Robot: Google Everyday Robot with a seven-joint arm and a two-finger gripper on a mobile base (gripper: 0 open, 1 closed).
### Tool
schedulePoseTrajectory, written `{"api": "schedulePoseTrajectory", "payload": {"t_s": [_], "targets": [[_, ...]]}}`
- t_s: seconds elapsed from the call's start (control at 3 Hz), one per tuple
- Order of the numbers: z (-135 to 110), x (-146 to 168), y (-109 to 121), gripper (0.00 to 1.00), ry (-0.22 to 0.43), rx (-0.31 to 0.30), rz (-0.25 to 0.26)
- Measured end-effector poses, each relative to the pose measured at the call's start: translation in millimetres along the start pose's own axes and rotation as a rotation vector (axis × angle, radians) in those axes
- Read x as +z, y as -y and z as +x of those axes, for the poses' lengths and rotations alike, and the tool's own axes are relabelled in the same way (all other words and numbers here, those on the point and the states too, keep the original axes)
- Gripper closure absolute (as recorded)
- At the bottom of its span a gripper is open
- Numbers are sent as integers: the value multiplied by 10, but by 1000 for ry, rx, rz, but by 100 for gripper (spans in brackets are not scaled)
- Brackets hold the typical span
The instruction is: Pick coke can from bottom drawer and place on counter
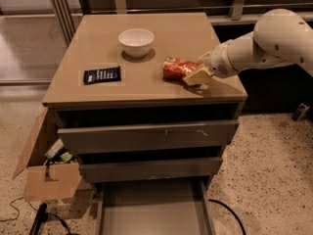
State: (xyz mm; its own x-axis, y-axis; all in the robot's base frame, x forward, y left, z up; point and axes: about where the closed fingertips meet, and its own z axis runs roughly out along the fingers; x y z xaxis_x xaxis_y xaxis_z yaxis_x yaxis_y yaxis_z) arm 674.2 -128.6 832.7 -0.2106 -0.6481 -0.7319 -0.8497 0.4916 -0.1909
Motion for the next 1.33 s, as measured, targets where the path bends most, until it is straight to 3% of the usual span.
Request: {"api": "schedulePoseTrajectory", "payload": {"t_s": [0.67, 1.33], "targets": [[0, 1, -1, 3, 0, 0, 0], [-1, 2, -1, 0, 0, 0, 0]]}}
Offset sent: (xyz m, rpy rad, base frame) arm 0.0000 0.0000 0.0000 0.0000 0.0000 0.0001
